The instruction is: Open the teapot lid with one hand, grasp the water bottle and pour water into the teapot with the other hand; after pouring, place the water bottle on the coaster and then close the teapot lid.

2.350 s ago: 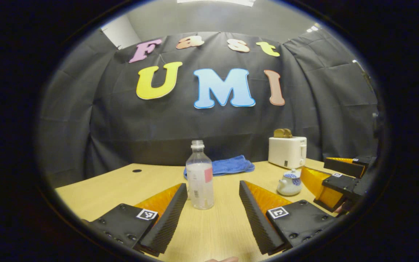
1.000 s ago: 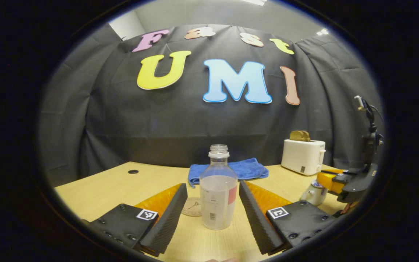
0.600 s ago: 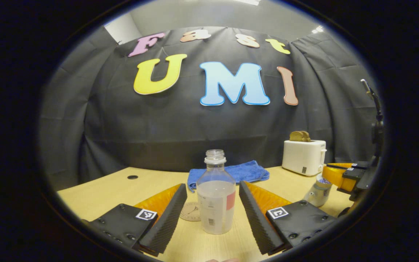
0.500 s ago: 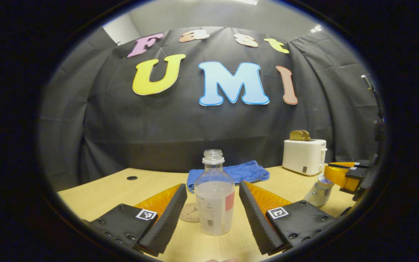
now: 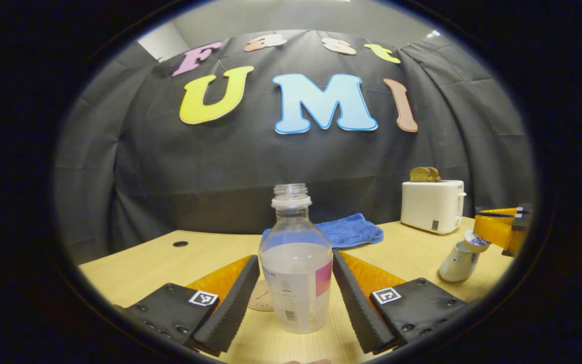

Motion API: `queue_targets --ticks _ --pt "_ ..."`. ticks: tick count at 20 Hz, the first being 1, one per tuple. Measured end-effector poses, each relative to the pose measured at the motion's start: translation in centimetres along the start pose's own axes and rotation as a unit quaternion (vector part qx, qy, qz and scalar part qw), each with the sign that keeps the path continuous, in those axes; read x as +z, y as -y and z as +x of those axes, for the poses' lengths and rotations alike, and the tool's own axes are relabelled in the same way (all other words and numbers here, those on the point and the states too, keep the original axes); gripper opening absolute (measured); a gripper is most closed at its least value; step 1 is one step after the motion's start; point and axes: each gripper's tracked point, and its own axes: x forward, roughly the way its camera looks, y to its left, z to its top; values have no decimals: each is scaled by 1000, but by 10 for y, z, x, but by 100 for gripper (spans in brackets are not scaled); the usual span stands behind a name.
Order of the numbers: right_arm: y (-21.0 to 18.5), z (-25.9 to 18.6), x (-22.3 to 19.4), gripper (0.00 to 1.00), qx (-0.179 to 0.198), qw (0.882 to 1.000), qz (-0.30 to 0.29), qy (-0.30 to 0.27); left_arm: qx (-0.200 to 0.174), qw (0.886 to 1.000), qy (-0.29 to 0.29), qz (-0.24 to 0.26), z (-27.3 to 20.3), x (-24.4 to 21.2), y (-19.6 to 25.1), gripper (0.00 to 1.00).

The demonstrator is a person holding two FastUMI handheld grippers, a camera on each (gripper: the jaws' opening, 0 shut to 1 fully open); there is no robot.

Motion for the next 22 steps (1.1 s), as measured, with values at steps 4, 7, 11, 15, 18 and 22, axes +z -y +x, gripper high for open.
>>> queue_targets --ticks 4,7,11,15,18,22 --pt "-7 -5 4 8 11 1000 -2 6 -3 1000 13 -26 11 2 -1 100" --pt "-11 -13 9 8 19 1000 -5 12 -1 1000 4 -10 15 -4 -1 99" --pt "-9 -43 19 8 24 999 9 24 -4 1000 -7 7 10 -1 3 87" --pt "9 -91 13 8 -2 1000 14 26 -19 999 -18 20 5 0 12 85" --pt "12 -130 13 8 -13 999 -13 36 -24 999 -21 42 5 2 21 79" --pt "6 -174 3 8 -3 999 -21 37 -39 995 -21 93 6 10 42 85"
